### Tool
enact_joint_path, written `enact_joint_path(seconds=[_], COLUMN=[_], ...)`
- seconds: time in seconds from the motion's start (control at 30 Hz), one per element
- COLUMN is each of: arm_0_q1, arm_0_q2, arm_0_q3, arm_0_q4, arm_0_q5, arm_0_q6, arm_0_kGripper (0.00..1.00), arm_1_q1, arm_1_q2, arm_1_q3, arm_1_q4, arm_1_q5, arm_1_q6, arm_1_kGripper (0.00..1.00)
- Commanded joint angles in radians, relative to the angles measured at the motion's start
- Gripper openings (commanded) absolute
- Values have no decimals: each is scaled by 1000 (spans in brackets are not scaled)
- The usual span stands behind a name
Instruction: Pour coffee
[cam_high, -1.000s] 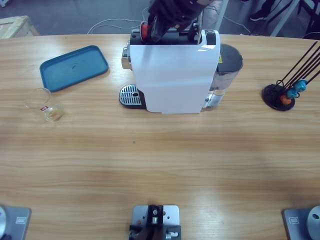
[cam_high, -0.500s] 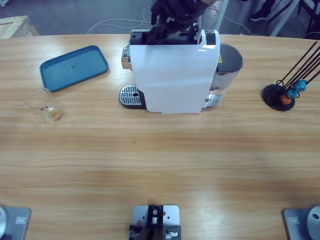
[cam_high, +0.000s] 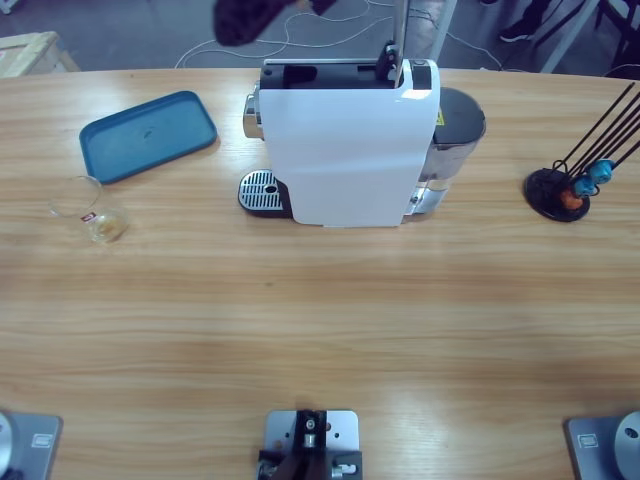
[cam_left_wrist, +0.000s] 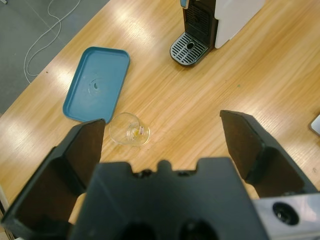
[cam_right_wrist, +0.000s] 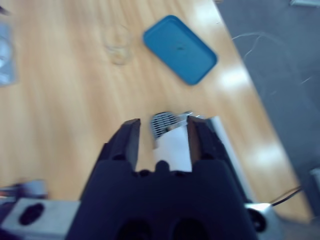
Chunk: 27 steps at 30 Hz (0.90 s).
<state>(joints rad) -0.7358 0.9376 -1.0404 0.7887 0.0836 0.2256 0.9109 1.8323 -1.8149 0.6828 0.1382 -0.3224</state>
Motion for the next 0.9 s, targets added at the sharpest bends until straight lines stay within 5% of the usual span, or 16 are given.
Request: enact_joint_path(seconds=[0.03, 0.2, 0.4, 0.53, 0.9], arm_0_q1=[9, 14, 15, 16, 16], arm_0_q2=[2, 4, 12, 10, 4], arm_0_q3=[24, 20, 19, 20, 23], arm_0_q4=[-10, -22, -36, -36, -36], arm_0_q5=[12, 13, 10, 5, -7], arm_0_q6=[-36, -140, -276, -379, -189], arm_0_kGripper=[993, 991, 987, 985, 991], arm_1_q1=[56, 49, -79, -173, -123], arm_1_q2=[-318, -412, -316, -230, -164], arm_1_q3=[426, 680, 631, 529, 483], arm_1_q4=[-49, -274, -394, -474, -634], arm_1_q5=[-249, -403, -500, -484, -290], arm_1_q6=[386, 672, 872, 971, 1033], arm_1_kGripper=[0, 0, 0, 0, 0])
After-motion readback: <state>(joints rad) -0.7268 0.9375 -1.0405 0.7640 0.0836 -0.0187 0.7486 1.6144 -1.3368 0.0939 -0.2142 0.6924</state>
